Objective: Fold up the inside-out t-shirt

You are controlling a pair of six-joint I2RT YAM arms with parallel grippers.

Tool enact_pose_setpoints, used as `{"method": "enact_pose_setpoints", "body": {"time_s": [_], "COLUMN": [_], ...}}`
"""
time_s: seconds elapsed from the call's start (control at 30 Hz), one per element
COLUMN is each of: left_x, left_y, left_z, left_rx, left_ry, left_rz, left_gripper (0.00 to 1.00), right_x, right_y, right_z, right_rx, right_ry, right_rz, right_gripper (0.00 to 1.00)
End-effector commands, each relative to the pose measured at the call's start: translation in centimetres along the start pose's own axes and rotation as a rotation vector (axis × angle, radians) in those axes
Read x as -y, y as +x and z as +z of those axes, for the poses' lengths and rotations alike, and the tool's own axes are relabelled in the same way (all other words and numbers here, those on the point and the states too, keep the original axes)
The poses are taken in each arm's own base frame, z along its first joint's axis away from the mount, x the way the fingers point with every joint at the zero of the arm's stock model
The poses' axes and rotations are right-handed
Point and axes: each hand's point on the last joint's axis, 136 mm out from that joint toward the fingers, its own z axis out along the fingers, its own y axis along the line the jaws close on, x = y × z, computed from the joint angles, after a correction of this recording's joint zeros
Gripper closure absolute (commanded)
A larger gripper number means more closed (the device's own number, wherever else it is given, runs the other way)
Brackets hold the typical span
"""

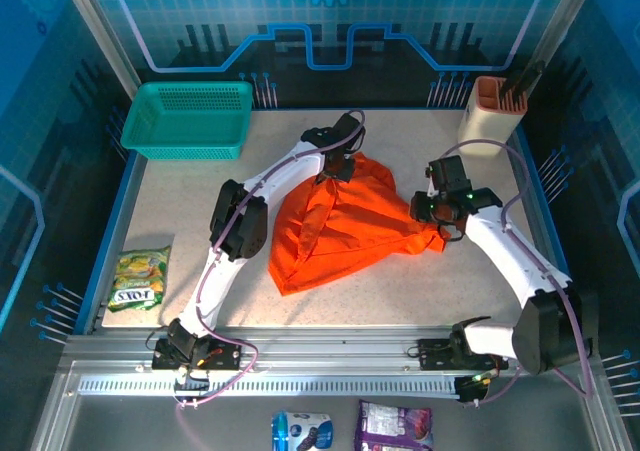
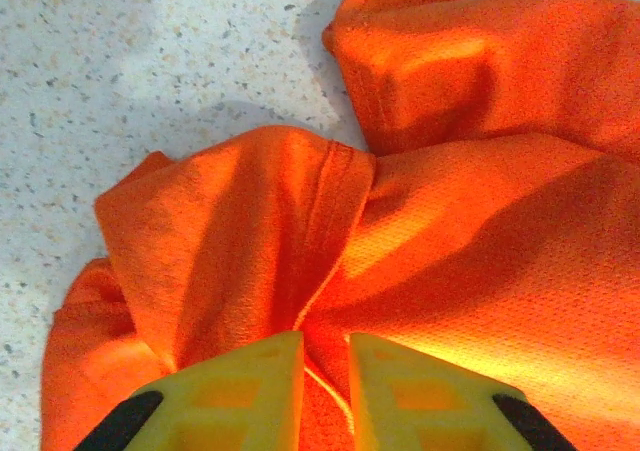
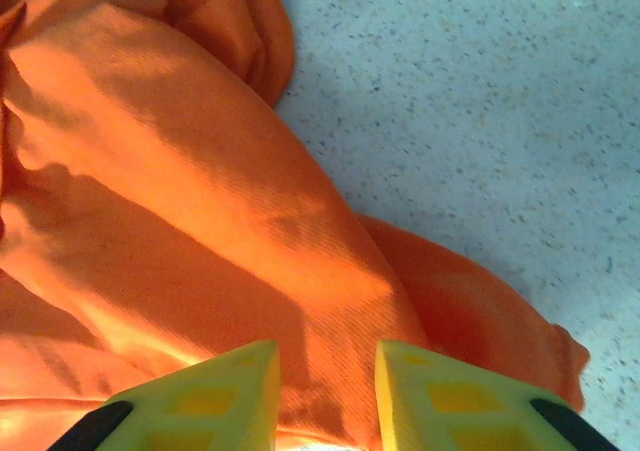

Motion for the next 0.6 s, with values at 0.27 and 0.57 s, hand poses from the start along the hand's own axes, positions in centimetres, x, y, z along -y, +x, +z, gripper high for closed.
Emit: {"method": "enact_pose_setpoints", "body": {"time_s": [0.27,0.57], "left_x": [-0.3,-0.4], "left_y": [1.1,1.7], "left_z": [1.3,2.3], "left_rx": [-0.062,-0.093], "left_ry": [-0.029,-0.002], "left_rz": [-0.034,-0.062], "left_gripper": [0.73,0.74], "right_x": [-2.5,-3.7], "right_y": [-3.0,-4.3], "right_z": [0.5,2.0], "right_rx": [0.038,0.022], "right_ry": [-0.069,-0.096], "right_rz": [-0.023,-0.035], "right_gripper": [0.7,0.69]}}
